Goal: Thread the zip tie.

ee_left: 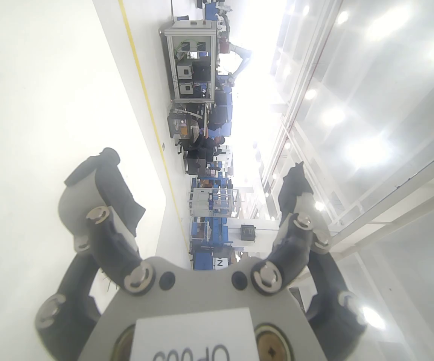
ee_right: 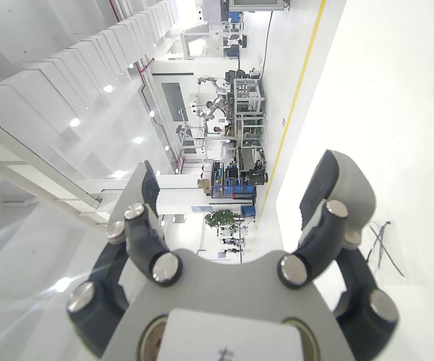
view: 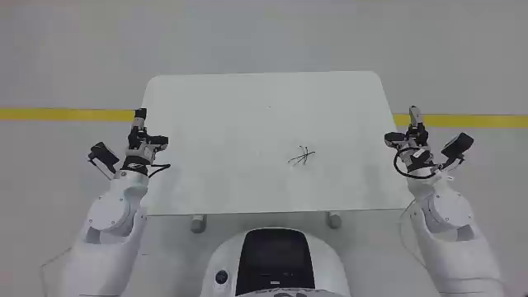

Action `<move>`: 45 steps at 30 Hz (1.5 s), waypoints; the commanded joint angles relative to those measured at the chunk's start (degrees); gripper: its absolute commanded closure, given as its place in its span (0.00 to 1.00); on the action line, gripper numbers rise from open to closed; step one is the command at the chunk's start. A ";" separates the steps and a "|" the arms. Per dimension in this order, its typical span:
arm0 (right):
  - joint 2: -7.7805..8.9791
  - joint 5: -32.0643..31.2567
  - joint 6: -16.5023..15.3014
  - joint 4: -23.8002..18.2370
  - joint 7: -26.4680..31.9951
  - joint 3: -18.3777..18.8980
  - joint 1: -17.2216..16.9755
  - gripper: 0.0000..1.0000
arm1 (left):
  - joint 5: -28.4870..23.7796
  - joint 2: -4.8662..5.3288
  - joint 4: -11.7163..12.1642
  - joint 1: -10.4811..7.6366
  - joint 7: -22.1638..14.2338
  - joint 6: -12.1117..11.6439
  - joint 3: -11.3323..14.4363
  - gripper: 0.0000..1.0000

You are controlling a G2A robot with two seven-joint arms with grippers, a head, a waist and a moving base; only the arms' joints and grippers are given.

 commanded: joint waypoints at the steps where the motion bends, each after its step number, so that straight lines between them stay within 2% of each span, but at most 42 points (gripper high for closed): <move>1: -0.06 -1.20 0.18 -0.33 0.41 -0.36 0.60 0.00 | 0.00 0.00 0.00 0.00 0.00 0.00 0.00 0.00; 6: -0.20 -6.30 3.16 -1.60 0.93 -2.83 2.87 0.00 | 0.00 0.00 0.00 0.00 0.00 0.00 0.00 0.00; 9: -0.38 -10.63 5.43 -1.09 1.87 -6.04 5.73 0.00 | 0.00 0.00 0.00 0.00 0.00 0.00 0.00 0.00; 13: -0.77 -17.62 11.21 1.03 2.12 -11.51 10.80 0.00 | 0.00 0.00 0.00 0.00 0.00 0.00 0.00 0.00; 14: -0.90 -19.63 13.81 2.01 2.83 -13.41 12.29 0.00 | 0.00 0.00 0.00 0.00 0.00 0.00 0.00 0.00; 15: -1.10 -19.03 14.64 2.51 3.13 -14.22 13.42 0.00 | 0.00 0.00 0.00 0.00 0.00 0.00 0.00 0.00; 35: -1.13 -19.17 14.50 1.91 3.29 -14.48 13.65 0.00 | 0.00 0.00 0.00 0.00 0.00 0.00 0.00 0.00; 39: -1.72 -23.56 19.55 0.60 2.66 -18.82 17.35 0.00 | 0.00 0.00 0.00 0.00 0.00 0.00 0.00 0.00; 40: -1.88 -24.52 19.55 1.37 2.80 -19.97 18.24 0.00 | 0.00 0.00 0.00 0.00 0.00 0.00 0.00 0.00; 42: -2.28 -27.52 19.55 4.02 4.00 -22.90 21.05 0.00 | 0.00 0.00 0.00 0.00 0.00 0.00 0.00 0.00; 45: -3.11 -31.82 19.55 10.69 6.93 -26.79 25.77 0.00 | 0.00 0.00 0.00 0.00 0.00 0.00 0.00 0.00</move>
